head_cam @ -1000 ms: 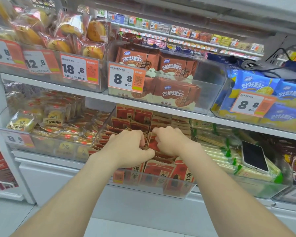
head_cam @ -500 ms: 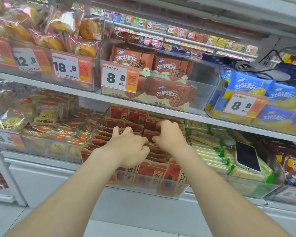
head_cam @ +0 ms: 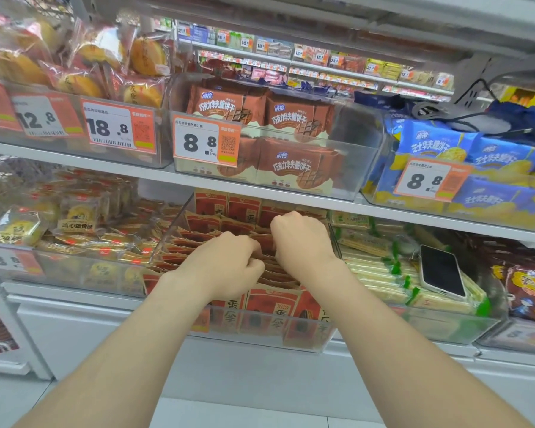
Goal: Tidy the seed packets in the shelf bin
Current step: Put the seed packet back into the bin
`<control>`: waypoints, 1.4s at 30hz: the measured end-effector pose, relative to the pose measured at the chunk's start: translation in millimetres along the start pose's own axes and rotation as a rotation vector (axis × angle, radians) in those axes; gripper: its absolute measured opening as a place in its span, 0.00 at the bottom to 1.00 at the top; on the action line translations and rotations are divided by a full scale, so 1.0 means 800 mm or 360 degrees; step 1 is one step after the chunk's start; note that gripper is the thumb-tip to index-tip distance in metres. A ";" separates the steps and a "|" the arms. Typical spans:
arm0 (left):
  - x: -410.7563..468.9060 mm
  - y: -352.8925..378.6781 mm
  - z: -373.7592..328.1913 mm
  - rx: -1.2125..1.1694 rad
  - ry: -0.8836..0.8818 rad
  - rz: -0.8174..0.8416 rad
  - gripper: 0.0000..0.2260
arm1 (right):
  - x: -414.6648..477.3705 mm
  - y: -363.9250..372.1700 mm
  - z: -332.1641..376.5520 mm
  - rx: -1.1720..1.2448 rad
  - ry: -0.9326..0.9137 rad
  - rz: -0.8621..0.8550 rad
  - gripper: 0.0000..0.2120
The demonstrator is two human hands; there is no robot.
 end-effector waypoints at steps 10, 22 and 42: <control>-0.033 -0.031 0.018 -0.0145 -0.0380 -0.0363 0.14 | -0.043 -0.026 -0.017 0.0133 -0.0131 -0.0437 0.19; -0.046 -0.056 0.017 -0.0399 -0.0527 -0.0793 0.23 | -0.123 -0.125 -0.034 0.0452 -0.0158 -0.1414 0.07; -0.059 -0.061 -0.131 -0.1463 0.0093 -0.0714 0.07 | -0.158 -0.110 -0.103 0.2065 0.0482 -0.1214 0.10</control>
Point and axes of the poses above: each hand's wrist, its own x-axis towards the middle knuckle, its own y-axis out of the palm, z = x × y, the point moved 9 cm from there along x, towards the middle knuckle, and after that the axes turned 13 degrees about x, right-handed, at the moved point
